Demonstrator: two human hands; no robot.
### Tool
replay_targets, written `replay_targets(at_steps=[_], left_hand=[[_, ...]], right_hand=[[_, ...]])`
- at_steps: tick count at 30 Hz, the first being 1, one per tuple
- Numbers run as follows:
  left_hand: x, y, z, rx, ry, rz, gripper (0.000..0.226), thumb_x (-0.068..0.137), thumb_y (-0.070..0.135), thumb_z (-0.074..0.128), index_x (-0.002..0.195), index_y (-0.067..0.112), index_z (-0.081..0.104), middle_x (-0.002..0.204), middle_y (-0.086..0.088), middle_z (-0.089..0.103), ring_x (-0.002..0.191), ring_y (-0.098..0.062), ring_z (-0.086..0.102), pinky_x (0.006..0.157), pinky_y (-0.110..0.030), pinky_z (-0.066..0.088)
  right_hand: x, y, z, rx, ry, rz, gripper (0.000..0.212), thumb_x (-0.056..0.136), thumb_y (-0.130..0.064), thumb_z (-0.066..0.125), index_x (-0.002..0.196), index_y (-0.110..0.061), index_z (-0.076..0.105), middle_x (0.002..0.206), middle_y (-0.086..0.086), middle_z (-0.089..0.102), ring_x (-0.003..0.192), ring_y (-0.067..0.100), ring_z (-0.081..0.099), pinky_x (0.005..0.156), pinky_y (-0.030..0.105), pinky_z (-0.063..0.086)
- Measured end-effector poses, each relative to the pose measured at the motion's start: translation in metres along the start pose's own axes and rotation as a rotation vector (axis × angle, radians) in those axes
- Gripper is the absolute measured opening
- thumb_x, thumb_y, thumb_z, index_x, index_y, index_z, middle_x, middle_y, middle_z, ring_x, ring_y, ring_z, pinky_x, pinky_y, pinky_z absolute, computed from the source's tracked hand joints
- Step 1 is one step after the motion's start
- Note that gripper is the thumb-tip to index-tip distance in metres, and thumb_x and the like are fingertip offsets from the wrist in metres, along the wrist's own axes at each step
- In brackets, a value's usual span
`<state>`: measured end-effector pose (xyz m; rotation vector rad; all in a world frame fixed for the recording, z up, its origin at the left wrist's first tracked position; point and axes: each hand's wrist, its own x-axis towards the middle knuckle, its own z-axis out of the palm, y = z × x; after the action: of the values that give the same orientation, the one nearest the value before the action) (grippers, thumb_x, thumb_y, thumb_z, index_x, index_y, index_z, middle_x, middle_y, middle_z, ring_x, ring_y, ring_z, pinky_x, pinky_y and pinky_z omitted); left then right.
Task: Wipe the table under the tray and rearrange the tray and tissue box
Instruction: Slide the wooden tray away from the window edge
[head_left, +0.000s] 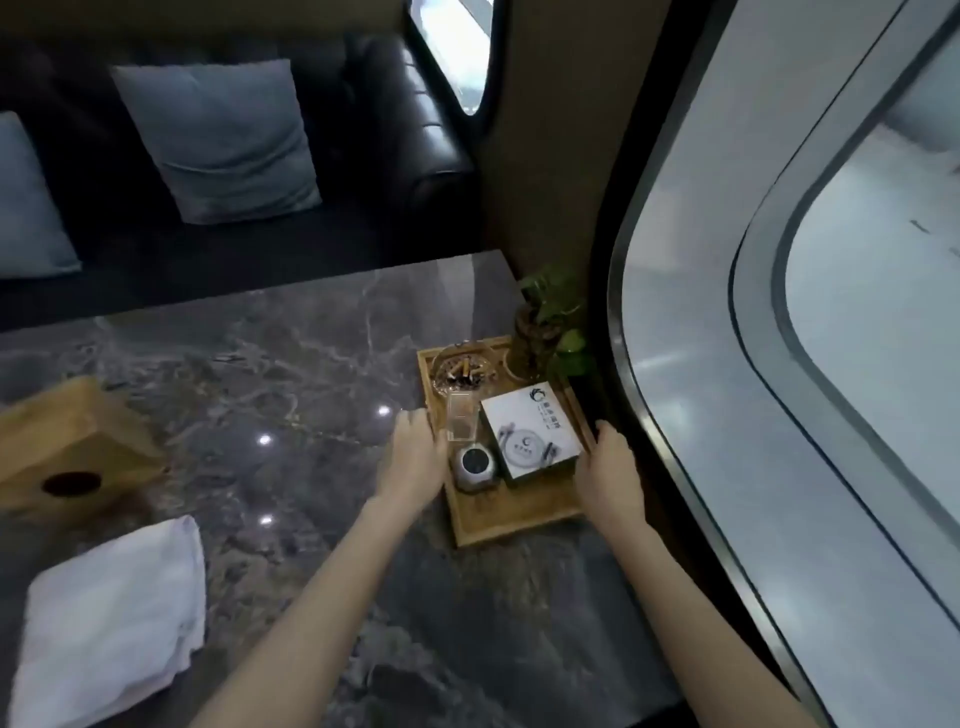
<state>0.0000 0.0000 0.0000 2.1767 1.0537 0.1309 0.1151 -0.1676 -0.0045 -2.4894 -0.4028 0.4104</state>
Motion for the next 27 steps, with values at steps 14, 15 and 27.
replay_targets(at_steps=[14, 15, 27], left_hand=[[0.024, -0.021, 0.052, 0.009, 0.017, -0.233, 0.027, 0.092, 0.025, 0.048, 0.089, 0.002, 0.061, 0.097, -0.016, 0.056, 0.085, -0.028, 0.052, 0.069, -0.034, 0.038], [0.027, -0.023, 0.053, 0.016, 0.023, -0.235, 0.027, 0.091, 0.026, 0.050, 0.085, 0.001, 0.062, 0.094, -0.017, 0.059, 0.085, -0.030, 0.055, 0.067, -0.034, 0.039], [0.040, -0.025, 0.046, 0.101, 0.048, -0.177, 0.027, 0.085, 0.022, 0.058, 0.065, 0.006, 0.051, 0.078, -0.022, 0.064, 0.067, -0.029, 0.053, 0.055, -0.033, 0.032]], right_hand=[[0.018, 0.059, 0.026, 0.080, -0.047, 0.138, 0.037, 0.095, -0.010, 0.043, 0.132, -0.006, 0.045, 0.123, 0.022, 0.059, 0.105, 0.035, 0.060, 0.087, 0.039, 0.050], [0.019, 0.060, 0.027, 0.104, -0.030, 0.159, 0.034, 0.094, -0.010, 0.043, 0.128, -0.006, 0.049, 0.119, 0.021, 0.062, 0.102, 0.034, 0.061, 0.086, 0.038, 0.051], [0.026, 0.054, 0.040, -0.097, 0.012, 0.133, 0.016, 0.091, 0.004, 0.038, 0.101, 0.003, 0.050, 0.096, 0.026, 0.062, 0.083, 0.037, 0.062, 0.067, 0.039, 0.053]])
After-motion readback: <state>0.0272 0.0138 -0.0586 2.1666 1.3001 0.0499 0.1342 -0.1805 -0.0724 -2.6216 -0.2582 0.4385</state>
